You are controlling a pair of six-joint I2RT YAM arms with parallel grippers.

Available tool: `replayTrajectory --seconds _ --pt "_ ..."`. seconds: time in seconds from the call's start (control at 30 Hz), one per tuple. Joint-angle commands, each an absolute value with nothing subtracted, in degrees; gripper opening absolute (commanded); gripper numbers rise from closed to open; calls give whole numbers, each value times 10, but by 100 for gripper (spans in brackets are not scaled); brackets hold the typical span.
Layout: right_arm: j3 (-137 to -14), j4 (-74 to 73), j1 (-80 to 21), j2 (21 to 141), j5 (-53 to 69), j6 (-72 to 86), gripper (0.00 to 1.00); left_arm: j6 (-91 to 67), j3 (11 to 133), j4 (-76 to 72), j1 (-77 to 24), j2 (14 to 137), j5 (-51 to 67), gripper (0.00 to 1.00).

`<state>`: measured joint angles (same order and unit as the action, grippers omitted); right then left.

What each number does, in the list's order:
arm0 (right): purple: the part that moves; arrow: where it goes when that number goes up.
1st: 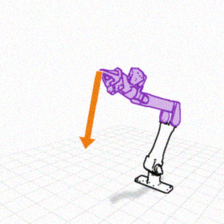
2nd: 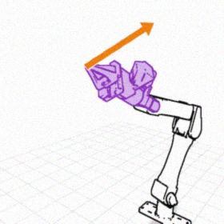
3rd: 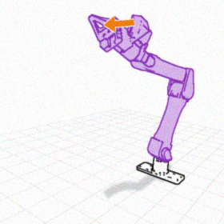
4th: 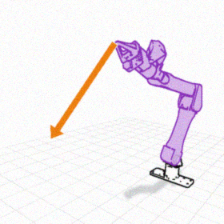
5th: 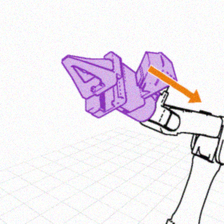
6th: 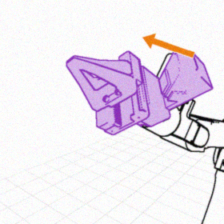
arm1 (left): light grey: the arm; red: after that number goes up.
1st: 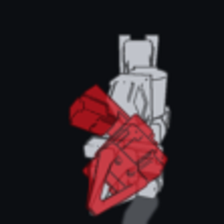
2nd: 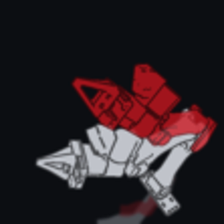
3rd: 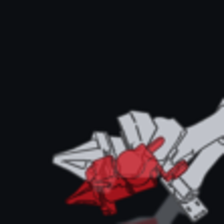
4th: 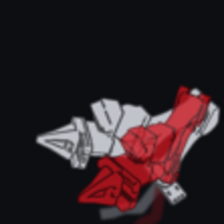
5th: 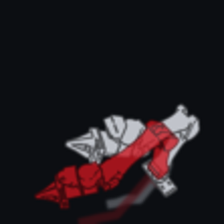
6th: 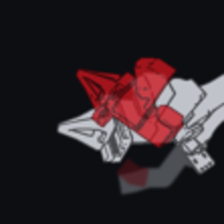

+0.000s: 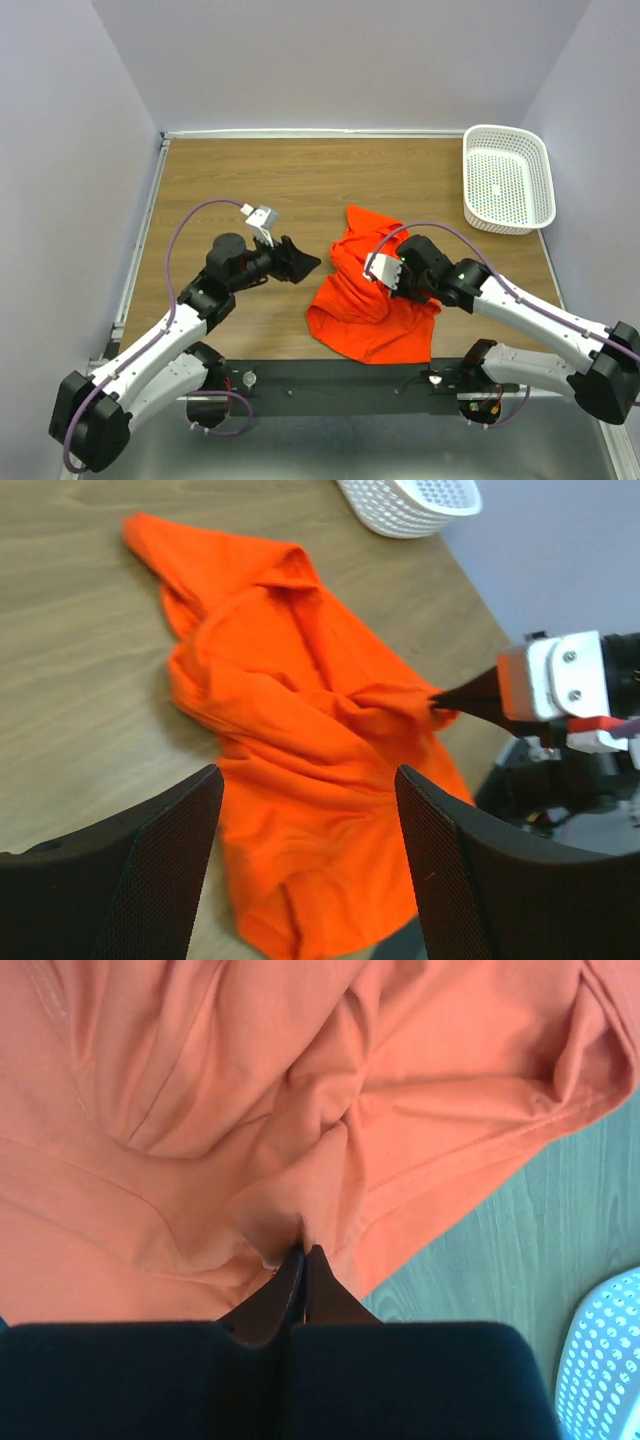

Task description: Fold and stack the t-shirts

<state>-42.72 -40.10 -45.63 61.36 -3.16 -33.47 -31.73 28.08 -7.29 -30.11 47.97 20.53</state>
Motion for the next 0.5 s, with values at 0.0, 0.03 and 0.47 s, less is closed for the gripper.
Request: replayTrajectory --seconds 0.0,0.03,0.47 --pt "-446 -397 -446 590 -46 -319 0 -404 262 -141 -372 496 143 77" --pt "-448 -397 -442 576 -55 -317 0 -410 260 -153 -393 506 115 77" --pt "-451 -374 -355 536 -62 -276 1 -414 493 -78 -671 858 -121 73"
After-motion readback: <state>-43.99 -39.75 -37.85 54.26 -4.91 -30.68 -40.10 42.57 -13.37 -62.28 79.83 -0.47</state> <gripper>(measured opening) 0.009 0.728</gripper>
